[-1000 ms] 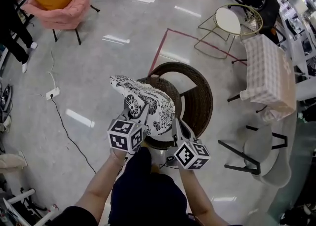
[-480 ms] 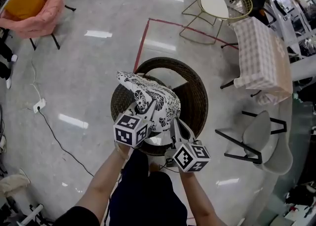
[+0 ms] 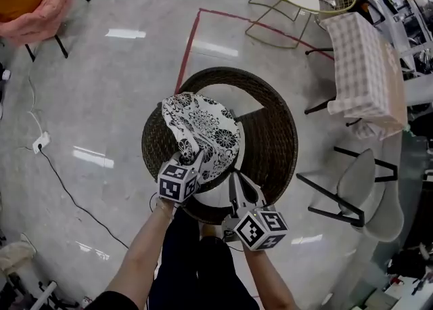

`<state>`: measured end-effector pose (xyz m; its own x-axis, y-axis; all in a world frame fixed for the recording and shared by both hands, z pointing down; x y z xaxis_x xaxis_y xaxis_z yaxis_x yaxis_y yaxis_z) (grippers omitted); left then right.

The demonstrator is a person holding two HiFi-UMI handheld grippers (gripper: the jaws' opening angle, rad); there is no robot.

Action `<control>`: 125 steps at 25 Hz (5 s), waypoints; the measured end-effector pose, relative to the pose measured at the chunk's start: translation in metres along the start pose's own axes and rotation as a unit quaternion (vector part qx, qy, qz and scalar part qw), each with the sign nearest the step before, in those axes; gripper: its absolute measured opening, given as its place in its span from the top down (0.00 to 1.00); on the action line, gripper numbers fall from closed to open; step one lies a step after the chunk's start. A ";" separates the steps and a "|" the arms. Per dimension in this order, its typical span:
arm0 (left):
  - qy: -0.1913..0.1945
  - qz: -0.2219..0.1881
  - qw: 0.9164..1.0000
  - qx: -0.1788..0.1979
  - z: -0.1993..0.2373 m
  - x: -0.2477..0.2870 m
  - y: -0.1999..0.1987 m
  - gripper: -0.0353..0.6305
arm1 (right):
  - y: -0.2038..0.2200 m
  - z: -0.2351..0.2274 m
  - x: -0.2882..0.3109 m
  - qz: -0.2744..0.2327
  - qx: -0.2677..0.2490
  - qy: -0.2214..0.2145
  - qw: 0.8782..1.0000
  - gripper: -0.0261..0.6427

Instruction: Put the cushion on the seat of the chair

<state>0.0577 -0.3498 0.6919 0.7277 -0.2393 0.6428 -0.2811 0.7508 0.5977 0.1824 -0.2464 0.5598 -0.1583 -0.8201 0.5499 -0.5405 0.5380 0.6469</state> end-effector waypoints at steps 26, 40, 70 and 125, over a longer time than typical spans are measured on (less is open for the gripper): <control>-0.135 0.115 0.976 -0.124 0.083 0.000 0.100 0.88 | 0.052 0.000 0.059 0.041 0.014 -0.031 0.999 0.97; -0.254 0.177 0.937 -0.159 0.122 0.001 0.116 0.29 | 0.054 0.002 0.078 0.051 0.023 -0.035 0.998 0.97; -0.227 -0.117 0.959 -0.124 -0.018 -0.149 0.017 0.91 | 0.028 0.036 0.021 0.021 0.028 -0.079 0.996 0.97; -0.129 -0.183 0.974 0.029 -0.176 -0.236 -0.039 0.91 | -0.039 0.094 -0.127 -0.135 -0.086 -0.135 0.978 0.97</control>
Point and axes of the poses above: the fingertips, and each gripper's own axes: x forward along the fingers, z to its left, y out of its underside, the point moved 7 cm from there along -x, backward along the fingers, and after that the axes turned 4 degrees about z, right-handed, at the moved point
